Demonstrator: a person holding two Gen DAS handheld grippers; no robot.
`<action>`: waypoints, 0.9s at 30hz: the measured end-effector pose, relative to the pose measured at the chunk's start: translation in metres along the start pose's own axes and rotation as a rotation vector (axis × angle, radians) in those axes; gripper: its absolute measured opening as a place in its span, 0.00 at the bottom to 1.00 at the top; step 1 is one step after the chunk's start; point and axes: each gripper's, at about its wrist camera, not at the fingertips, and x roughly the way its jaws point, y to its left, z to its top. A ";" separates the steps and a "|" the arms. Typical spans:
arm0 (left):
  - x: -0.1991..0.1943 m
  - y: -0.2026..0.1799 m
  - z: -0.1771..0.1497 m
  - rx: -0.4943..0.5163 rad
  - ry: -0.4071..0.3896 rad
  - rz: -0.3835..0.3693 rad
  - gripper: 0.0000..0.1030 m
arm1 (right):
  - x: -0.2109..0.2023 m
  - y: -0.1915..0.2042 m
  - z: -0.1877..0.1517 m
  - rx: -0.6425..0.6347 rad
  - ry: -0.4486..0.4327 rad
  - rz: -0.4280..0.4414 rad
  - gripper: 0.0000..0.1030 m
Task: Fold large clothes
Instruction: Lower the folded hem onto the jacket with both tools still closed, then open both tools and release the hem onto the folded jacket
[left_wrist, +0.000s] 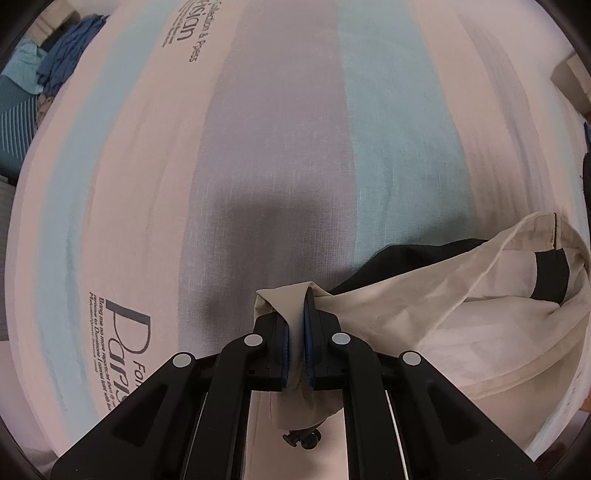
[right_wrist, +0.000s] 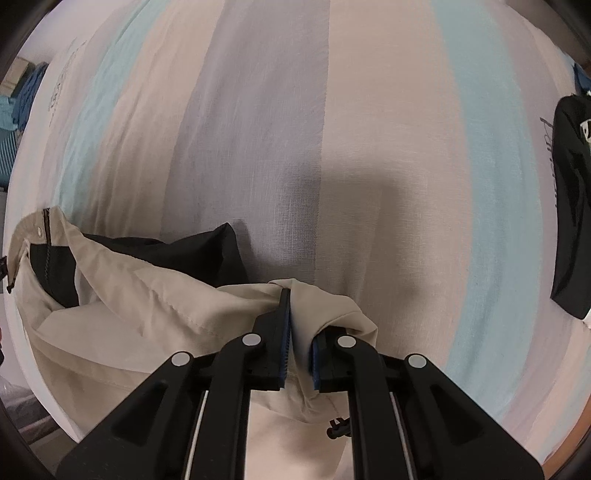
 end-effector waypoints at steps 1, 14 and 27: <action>-0.002 -0.002 0.000 0.007 -0.001 0.010 0.07 | 0.000 0.001 0.000 -0.004 0.000 0.000 0.12; -0.081 -0.005 0.000 -0.032 -0.204 -0.004 0.90 | -0.046 -0.008 -0.005 0.033 -0.063 0.151 0.48; -0.112 -0.039 -0.074 0.083 -0.247 0.021 0.92 | -0.126 -0.031 -0.039 0.098 -0.199 0.312 0.79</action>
